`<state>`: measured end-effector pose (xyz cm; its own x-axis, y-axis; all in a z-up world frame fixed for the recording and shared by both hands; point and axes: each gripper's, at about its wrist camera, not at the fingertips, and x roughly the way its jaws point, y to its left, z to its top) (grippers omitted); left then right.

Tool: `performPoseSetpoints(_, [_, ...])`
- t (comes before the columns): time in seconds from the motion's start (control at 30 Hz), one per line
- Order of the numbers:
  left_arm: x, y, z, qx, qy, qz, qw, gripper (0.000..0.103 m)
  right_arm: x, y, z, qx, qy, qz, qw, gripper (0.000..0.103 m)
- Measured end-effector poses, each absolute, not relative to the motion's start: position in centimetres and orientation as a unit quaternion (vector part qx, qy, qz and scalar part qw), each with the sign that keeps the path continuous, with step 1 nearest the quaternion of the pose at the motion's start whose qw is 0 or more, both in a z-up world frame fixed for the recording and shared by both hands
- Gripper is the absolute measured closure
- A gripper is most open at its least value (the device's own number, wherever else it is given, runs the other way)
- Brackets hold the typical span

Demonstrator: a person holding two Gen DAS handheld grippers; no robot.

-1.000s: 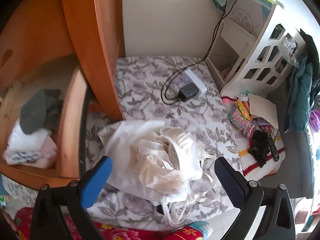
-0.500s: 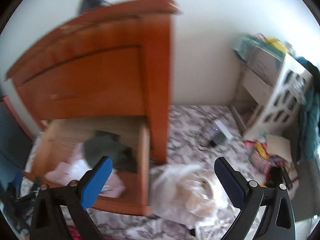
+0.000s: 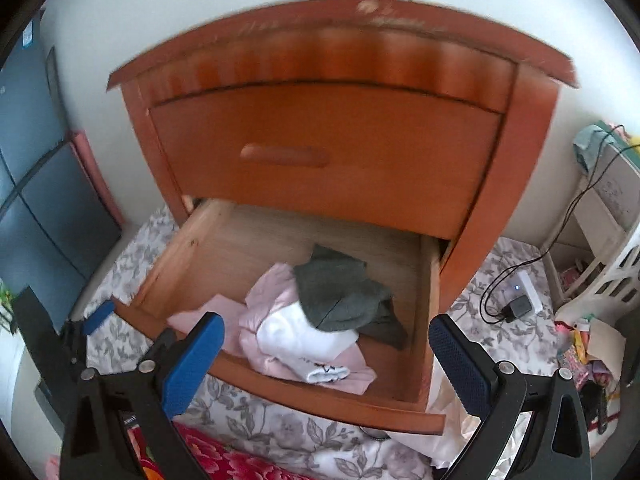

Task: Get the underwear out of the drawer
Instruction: 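Move the right gripper back into the drawer toward the grey garment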

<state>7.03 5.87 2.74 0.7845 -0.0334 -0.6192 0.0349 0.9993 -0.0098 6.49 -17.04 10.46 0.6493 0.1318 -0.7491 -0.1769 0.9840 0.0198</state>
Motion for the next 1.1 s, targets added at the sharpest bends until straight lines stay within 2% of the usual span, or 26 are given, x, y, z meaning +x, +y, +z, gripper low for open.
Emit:
performPoseSetpoints(0.5, [6.9,5.6,2.9,0.001,0.328,-0.02,0.945,0.0,8.5,-15.0,7.4,-0.058,0.455,0.089,0.884,0.0])
performPoseSetpoints(1.1, [7.0,5.6,2.9,0.001,0.327,-0.022,0.945,0.0,14.1,-15.4,4.3,-0.007,0.527,0.055,0.848,0.0])
